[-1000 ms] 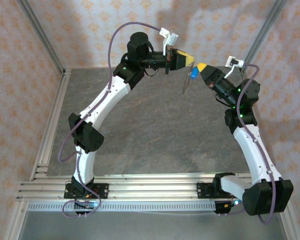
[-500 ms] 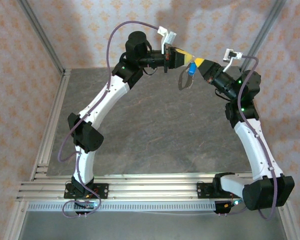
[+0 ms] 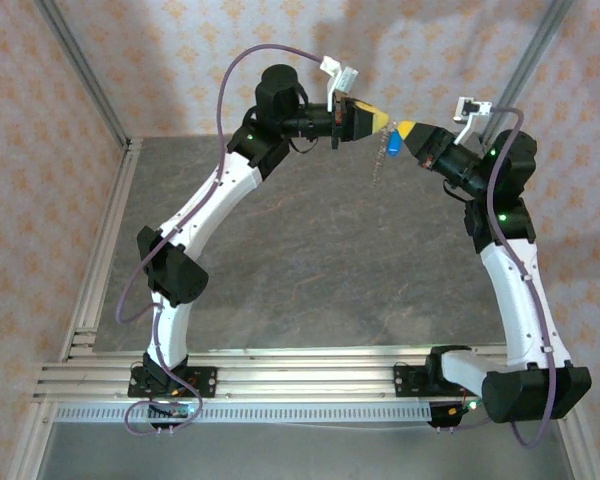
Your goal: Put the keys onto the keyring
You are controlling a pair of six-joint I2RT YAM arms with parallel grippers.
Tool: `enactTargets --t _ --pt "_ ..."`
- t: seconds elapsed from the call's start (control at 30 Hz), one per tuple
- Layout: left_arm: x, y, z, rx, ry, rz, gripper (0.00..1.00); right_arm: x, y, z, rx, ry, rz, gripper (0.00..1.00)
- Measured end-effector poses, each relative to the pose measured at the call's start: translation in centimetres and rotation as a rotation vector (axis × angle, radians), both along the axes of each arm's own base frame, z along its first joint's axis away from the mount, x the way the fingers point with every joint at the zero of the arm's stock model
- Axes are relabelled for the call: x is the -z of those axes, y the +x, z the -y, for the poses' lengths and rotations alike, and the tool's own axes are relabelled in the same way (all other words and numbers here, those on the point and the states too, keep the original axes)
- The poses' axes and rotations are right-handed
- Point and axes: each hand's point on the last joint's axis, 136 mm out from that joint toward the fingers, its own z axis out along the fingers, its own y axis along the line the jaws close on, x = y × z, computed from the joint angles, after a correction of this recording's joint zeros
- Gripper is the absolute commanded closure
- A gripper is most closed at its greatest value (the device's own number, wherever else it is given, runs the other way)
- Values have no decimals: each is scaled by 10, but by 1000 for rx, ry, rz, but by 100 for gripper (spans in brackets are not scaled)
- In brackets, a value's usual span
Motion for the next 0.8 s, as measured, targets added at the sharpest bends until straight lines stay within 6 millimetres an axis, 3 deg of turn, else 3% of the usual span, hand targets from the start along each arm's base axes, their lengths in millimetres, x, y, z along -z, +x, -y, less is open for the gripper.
enactTargets --t 0.73,0.8 --pt "0 8 -7 -28 1 2 100 -8 14 -16 -73 -94 -71 100" --pt "0 10 -7 -39 3 2 93 -7 14 -16 -73 -110 -78 100"
